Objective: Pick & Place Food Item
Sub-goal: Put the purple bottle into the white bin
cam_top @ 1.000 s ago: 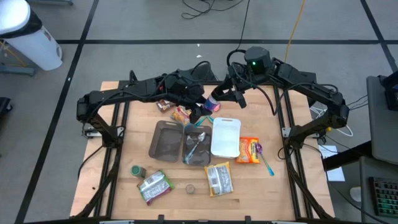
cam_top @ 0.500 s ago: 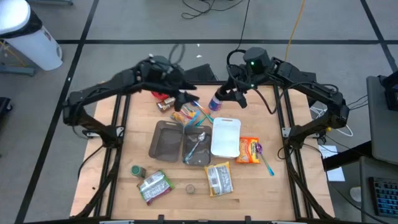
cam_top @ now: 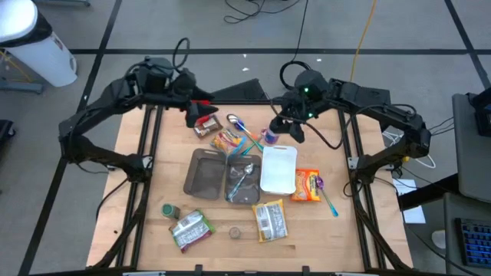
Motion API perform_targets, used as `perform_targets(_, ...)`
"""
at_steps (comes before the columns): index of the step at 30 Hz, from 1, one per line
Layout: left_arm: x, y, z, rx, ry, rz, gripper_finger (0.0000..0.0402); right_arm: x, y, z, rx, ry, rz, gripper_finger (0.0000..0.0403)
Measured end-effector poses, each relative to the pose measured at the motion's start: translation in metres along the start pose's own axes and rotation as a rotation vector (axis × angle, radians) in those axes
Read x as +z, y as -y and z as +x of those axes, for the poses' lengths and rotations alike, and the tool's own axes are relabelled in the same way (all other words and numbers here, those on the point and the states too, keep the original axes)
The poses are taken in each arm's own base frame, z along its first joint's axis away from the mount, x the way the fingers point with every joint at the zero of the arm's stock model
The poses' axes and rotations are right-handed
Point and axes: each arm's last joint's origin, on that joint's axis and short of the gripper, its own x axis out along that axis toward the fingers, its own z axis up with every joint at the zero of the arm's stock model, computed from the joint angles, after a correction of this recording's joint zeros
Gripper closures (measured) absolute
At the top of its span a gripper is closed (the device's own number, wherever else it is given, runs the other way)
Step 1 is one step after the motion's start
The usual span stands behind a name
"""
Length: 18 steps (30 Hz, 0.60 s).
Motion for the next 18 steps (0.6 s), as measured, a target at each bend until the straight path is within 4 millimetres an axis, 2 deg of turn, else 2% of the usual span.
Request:
perform_targets(7,-0.012,0.001,-0.017,0.062,-0.077,0.011,0.0128,-0.026,-0.009,0.032,-0.075,-0.123,0.043,0.0204)
perform_targets(14,-0.017,0.000,-0.018,0.088,-0.137,0.021,0.0128,-0.063,-0.013,0.071,-0.092,-0.191,0.162,0.0204)
perform_targets(18,-0.022,-0.002,-0.015,0.125,-0.188,0.048,0.0128,-0.075,-0.016,0.087,-0.075,-0.156,0.204,0.0204)
